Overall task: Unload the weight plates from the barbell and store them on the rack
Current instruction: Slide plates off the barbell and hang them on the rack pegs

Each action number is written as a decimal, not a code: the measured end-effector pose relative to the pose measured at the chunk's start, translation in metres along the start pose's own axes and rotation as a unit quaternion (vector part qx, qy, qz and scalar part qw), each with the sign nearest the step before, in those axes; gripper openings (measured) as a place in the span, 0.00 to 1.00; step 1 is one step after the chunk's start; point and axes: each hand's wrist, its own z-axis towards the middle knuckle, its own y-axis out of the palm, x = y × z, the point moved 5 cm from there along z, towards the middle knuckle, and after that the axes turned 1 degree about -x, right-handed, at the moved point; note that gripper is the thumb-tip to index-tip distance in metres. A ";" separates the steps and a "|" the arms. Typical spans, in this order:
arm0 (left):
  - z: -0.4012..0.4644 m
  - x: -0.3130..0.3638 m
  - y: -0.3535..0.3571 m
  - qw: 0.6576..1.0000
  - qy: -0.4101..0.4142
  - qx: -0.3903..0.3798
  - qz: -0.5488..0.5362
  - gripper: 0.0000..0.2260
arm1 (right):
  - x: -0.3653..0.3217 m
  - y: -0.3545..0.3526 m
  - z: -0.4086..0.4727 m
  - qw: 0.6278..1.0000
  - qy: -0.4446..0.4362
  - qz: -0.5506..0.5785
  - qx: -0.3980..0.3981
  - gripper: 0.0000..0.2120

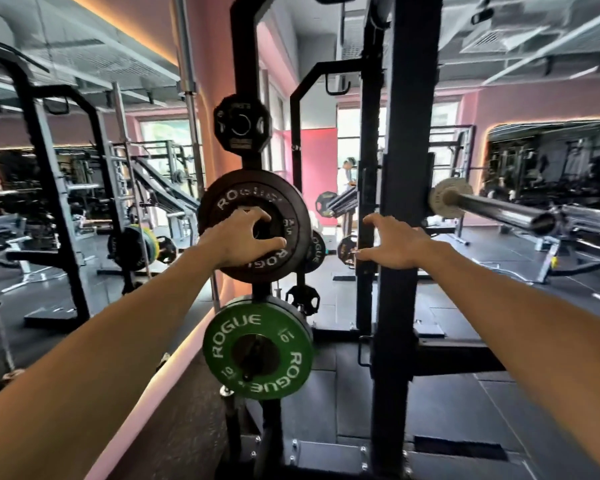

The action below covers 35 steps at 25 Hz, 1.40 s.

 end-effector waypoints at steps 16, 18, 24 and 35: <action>0.038 0.315 0.118 0.998 0.060 -0.018 -0.020 0.35 | 0.301 -0.131 -0.110 0.996 0.075 -0.047 0.001 0.35; 0.046 0.332 0.129 0.998 0.054 -0.016 -0.016 0.33 | 0.326 -0.137 -0.109 0.996 0.075 -0.046 -0.003 0.32; 0.086 0.361 0.153 0.998 0.051 0.007 -0.022 0.27 | 0.373 -0.140 -0.080 0.996 0.071 -0.043 0.008 0.28; 0.262 0.329 0.229 0.999 0.023 0.038 -0.028 0.24 | 0.446 -0.087 0.094 0.997 0.064 -0.037 0.000 0.26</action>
